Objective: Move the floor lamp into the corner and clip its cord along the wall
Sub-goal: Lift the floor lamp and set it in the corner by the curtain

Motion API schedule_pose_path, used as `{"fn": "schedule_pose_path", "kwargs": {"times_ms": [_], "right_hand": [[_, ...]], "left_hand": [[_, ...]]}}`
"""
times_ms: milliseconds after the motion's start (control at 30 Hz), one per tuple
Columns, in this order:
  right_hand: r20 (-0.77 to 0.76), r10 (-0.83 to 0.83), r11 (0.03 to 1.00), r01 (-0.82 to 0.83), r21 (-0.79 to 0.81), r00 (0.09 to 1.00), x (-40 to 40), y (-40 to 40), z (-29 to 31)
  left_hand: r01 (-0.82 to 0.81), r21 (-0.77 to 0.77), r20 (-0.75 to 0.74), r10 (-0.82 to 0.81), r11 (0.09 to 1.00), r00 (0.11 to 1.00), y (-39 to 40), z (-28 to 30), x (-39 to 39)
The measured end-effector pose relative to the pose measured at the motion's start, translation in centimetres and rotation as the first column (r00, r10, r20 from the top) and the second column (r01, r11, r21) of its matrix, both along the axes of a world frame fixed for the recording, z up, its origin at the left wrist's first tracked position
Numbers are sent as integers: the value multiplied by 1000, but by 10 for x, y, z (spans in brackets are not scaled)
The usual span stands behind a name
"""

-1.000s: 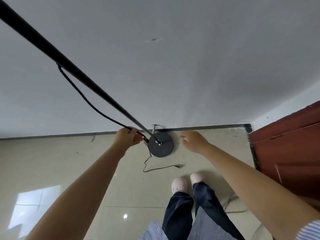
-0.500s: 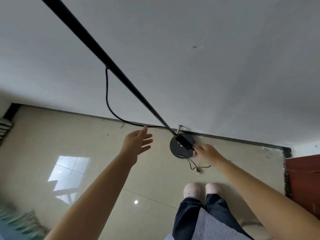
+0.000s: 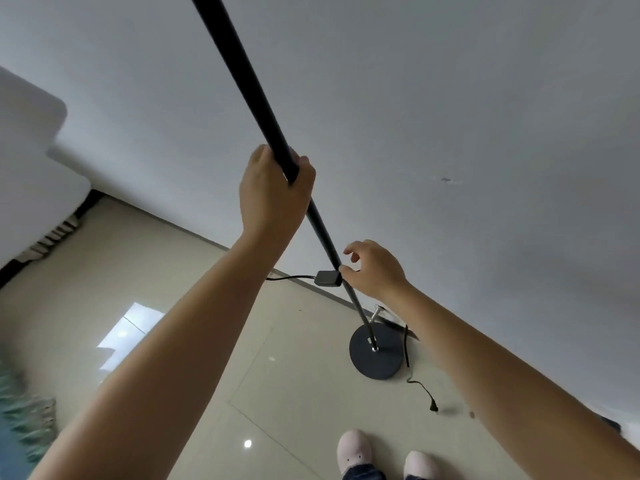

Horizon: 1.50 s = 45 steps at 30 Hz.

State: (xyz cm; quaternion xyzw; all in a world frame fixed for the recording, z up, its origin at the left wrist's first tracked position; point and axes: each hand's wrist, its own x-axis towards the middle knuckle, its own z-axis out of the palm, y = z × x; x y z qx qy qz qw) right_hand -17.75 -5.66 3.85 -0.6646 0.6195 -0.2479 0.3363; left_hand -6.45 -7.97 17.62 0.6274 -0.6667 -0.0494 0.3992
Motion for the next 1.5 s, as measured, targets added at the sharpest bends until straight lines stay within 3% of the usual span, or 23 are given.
{"fn": "schedule_pose_path", "kwargs": {"times_ms": [333, 500, 667, 867, 1267, 1500], "right_hand": [[-63, 339, 935, -329, 132, 939, 79, -45, -7], [-124, 458, 883, -435, 174, 880, 146, -45, -5], [-251, 497, 868, -472, 158, 831, 229, -36, -10], [-502, 576, 795, -585, 161, 645, 347, -41, -6], [-563, 686, 626, -768, 133, 461, 606, -106, 43], [-520, 730, 560, -824, 84, 444, 781, -181, 61]], "left_hand": [[-65, 134, -15, 68, 989, 998, -10, 3, 86], [-44, 261, -213, 102, 964, 972, -6, 5, 168], [-60, 207, -366, 134, 977, 921, 8, -12, 259], [-67, 219, -480, 167, 973, 861, 9, -20, 391], [-253, 105, -511, 271, 962, 816, -39, 26, 659], [-338, 66, -486, 326, 939, 811, -104, 49, 824]]}}
